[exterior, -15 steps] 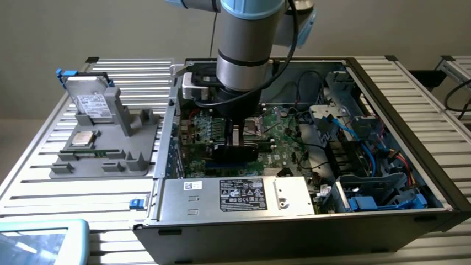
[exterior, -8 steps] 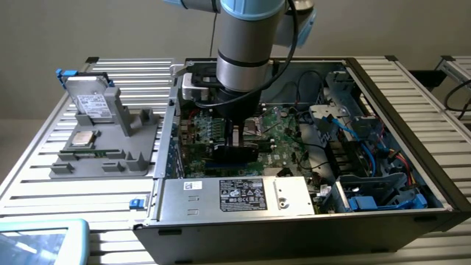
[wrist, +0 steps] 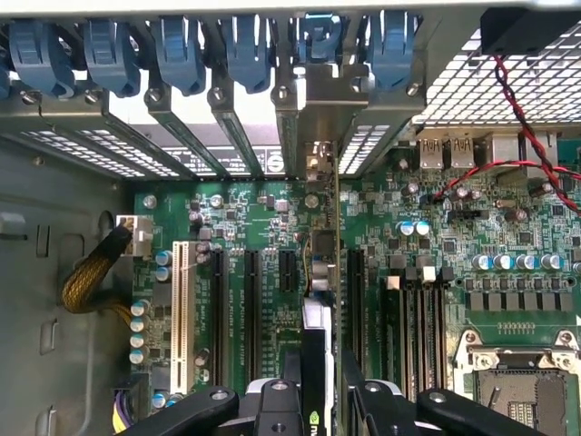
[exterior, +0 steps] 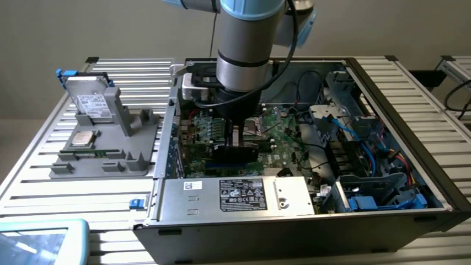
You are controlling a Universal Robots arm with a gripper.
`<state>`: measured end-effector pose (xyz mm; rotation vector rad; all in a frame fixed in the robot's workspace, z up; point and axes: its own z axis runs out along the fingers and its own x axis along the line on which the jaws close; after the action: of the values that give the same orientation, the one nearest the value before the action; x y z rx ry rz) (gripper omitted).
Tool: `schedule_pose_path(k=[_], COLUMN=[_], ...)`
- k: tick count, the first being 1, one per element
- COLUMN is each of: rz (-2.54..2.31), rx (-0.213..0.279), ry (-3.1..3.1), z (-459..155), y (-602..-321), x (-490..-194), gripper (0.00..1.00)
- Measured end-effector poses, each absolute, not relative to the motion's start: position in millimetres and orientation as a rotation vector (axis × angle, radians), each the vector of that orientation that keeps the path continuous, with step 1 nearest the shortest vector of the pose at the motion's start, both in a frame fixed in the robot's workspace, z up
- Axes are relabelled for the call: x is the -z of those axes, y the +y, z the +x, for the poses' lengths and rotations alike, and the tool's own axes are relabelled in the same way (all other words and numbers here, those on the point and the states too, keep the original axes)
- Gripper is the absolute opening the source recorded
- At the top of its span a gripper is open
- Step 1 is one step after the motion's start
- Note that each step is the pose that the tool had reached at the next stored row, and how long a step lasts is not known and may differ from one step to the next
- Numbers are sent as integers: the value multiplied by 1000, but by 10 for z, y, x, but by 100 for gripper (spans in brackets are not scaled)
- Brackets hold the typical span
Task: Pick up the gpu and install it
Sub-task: 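Insert the gpu into the slot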
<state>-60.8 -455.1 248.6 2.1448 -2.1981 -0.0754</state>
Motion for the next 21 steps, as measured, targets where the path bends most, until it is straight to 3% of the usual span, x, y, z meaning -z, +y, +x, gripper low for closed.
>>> schedule_pose_path(k=[21], rz=[2152], rx=[73], ry=[-2193], z=[-618], y=[-4551], x=[-2470], gripper=[27])
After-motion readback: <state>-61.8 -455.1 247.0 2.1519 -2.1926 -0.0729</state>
